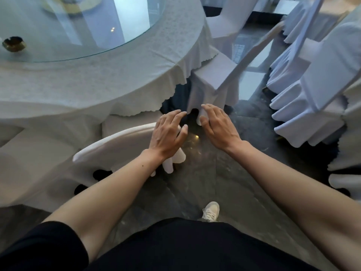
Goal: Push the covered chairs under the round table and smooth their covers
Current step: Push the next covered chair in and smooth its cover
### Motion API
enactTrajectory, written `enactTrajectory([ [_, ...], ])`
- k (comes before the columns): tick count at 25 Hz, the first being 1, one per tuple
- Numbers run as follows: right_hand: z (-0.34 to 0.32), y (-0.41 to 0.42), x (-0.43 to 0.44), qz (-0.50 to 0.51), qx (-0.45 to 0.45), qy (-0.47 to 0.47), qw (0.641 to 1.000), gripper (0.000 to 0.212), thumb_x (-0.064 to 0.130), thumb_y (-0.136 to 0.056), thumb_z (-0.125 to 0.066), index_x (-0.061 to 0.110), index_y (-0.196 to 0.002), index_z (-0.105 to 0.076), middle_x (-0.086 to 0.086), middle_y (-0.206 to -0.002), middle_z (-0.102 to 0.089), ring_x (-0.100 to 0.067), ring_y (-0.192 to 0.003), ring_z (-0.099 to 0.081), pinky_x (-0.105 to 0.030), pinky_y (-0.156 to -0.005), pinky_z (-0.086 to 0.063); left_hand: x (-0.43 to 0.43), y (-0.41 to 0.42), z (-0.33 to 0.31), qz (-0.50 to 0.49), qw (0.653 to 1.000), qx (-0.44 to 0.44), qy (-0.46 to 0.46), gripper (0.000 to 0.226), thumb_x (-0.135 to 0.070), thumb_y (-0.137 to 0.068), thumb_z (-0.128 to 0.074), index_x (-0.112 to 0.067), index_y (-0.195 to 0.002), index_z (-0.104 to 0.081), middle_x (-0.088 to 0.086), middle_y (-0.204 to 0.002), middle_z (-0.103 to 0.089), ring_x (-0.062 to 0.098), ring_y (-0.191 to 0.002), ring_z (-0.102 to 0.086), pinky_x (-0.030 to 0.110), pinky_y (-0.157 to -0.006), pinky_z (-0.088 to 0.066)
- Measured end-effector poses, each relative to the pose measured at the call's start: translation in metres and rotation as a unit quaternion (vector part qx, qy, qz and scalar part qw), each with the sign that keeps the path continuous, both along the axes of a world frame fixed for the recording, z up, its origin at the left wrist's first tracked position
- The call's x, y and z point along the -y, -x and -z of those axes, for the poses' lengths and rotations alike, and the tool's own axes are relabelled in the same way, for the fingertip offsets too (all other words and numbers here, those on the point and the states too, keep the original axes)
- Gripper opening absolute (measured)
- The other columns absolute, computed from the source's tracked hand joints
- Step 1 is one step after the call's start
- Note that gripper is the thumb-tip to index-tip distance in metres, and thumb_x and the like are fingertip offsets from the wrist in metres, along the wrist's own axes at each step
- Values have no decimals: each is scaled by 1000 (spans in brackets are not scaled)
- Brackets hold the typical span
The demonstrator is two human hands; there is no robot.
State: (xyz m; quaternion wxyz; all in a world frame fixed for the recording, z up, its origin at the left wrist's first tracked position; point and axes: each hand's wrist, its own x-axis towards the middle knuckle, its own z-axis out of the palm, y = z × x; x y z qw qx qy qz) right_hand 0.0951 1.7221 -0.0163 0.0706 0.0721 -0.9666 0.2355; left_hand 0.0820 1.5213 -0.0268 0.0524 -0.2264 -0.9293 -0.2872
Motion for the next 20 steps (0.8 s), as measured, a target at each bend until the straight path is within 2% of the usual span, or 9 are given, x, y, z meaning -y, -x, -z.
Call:
enactTrajectory([
  [9,-17,20,-242,74,-13,-67,995,48,38,-101,-34,9,-139,-42,-15,-141,-47,-31,-130,-43,-45,-109,-35,-249,51,1,96,995,-18,35,48,-45,-95,-34,-21,-133,-48,4,-136,-54,21,-125,-47,38,-108,-33],
  [15,-4,58,-330,85,-15,-103,991,49,38,-100,-35,10,-139,-44,-16,-140,-47,-32,-129,-44,-46,-109,-35,-329,105,9,118,991,-39,55,46,-45,-94,-33,-22,-130,-51,2,-133,-56,20,-123,-49,37,-106,-34],
  [20,11,128,-394,77,-9,-115,990,48,37,-100,-39,7,-137,-45,-17,-136,-50,-34,-125,-47,-47,-106,-38,-395,179,25,126,990,-38,58,46,-44,-93,-34,-21,-128,-53,3,-131,-57,22,-120,-51,38,-104,-36],
])
